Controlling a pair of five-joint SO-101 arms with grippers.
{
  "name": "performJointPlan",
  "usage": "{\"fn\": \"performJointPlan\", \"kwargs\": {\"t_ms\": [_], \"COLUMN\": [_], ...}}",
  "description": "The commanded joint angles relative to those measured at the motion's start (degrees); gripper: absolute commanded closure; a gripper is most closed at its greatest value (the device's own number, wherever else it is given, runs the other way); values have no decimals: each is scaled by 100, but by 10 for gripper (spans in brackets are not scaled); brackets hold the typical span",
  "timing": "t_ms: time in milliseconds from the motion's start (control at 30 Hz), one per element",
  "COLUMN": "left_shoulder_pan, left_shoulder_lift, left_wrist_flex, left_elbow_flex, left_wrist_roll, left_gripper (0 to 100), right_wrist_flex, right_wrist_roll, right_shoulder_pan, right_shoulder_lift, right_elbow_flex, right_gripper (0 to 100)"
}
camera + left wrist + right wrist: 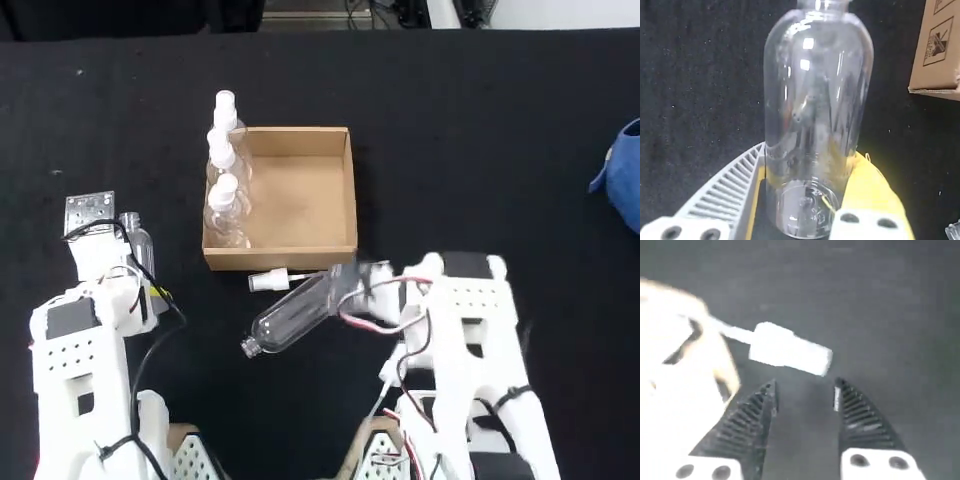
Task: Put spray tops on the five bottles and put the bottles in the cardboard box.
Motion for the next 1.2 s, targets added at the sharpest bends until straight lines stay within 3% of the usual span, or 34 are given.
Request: {"fn": "performJointPlan", "kwargs": {"t_ms": [0,700,967,1133,1167], "left_shoulder_pan": [75,57,57,57,57], "left_shoulder_lift": [-141,-141,-141,-132,-132], "left_wrist_flex": [-88,-88,-88,-88,-88], "left_elbow_flex": [-119,-127,-127,-119,-119], "left_wrist_roll": [53,35,18,18,18], "left_gripper": [970,970,970,970,970], "right_wrist_flex": [-185,-853,-1327,-1354,-1319], "right_wrist_roll": [835,791,-1055,-1204,-1213], "right_shoulder_pan": [-123,-1327,-2066,-2040,-1987], "right_shoulder_lift": [-268,-277,-277,-277,-286], "right_elbow_flex": [409,804,998,1068,1007], "right_gripper": [835,835,841,993,983]}}
